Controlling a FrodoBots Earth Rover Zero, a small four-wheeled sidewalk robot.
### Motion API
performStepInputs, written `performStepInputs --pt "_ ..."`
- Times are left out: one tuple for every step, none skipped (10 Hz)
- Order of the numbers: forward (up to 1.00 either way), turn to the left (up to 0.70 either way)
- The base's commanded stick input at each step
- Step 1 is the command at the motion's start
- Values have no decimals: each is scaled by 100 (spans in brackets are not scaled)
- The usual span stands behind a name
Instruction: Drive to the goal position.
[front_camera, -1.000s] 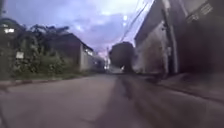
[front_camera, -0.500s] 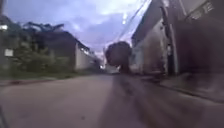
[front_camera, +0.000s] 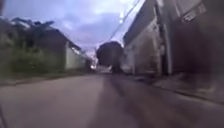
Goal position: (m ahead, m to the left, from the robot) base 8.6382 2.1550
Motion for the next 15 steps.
performStepInputs --pt "70 0" --pt "70 0" --pt "70 0" --pt "70 0" --pt "70 0" --pt "70 0" --pt "70 0" --pt "70 0" --pt "70 0" --pt "70 0" --pt "70 0" --pt "70 0" --pt "70 0" --pt "70 0" --pt "70 0"
